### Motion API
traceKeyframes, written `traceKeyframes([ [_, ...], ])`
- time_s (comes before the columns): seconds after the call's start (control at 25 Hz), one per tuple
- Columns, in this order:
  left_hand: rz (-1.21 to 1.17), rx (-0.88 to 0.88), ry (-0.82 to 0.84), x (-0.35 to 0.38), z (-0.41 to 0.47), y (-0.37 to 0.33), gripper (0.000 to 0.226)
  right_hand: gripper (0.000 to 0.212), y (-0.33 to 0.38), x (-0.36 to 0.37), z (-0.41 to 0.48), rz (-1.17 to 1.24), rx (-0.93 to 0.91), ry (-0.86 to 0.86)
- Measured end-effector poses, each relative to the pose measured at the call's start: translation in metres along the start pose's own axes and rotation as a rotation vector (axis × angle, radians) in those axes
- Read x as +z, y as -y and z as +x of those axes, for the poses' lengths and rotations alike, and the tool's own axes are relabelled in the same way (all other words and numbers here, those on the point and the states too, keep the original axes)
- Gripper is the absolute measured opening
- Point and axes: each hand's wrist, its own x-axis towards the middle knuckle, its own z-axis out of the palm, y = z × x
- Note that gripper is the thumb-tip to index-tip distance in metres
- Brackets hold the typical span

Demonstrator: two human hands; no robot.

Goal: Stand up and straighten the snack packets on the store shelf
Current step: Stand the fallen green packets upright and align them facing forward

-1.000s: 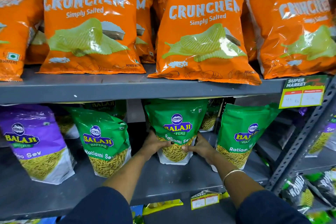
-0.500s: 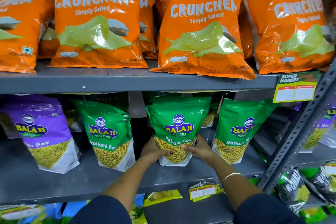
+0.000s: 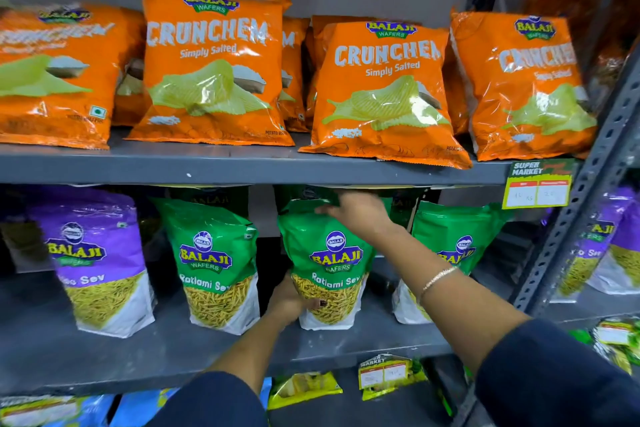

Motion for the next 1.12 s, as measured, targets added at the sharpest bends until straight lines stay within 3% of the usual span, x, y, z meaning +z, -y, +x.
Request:
traceKeyframes([
  [0.08,0.013,0.014,0.007,-0.001,-0.002,0.0,0.092,0.031,0.009,0.0,0.006,0.126,0.024,0.13],
  [0.2,0.021,0.03,0.001,-0.001,-0.005,0.0,0.09,0.025,0.006,0.007,0.004,0.275,0.072,-0.079],
  [0.32,0.022,0.038,0.017,-0.003,-0.006,0.0,0.09,0.058,-0.018,0.041,-0.028,0.11,0.096,-0.505],
  [0.4,0.027,0.03,0.032,-0.004,-0.005,-0.001,0.09,0.087,-0.038,0.068,-0.056,0.214,0.151,-0.57],
  [0.44,0.027,0.016,0.04,-0.004,-0.004,-0.001,0.089,0.098,-0.049,0.081,-0.067,0.348,0.226,-0.503],
  [0.52,0.015,-0.012,0.038,-0.002,-0.005,0.0,0.088,0.106,-0.071,0.106,-0.078,0.686,0.363,-0.167],
  [0.6,0.004,-0.005,0.025,0.006,-0.008,0.002,0.089,0.101,-0.087,0.126,-0.084,0.86,0.371,0.254],
  [0.64,0.016,0.009,0.022,0.01,-0.009,0.003,0.089,0.098,-0.093,0.133,-0.086,0.882,0.357,0.361],
  [0.96,0.115,-0.001,0.016,0.015,-0.016,0.005,0.085,0.08,-0.104,0.158,-0.093,0.756,0.35,0.25],
  [1.04,0.11,-0.01,0.007,0.015,-0.02,0.002,0.086,0.058,-0.104,0.156,-0.09,0.671,0.342,0.307],
  [1.12,0.103,-0.014,0.018,0.018,-0.025,-0.001,0.087,0.026,-0.104,0.145,-0.083,0.366,0.318,0.549],
])
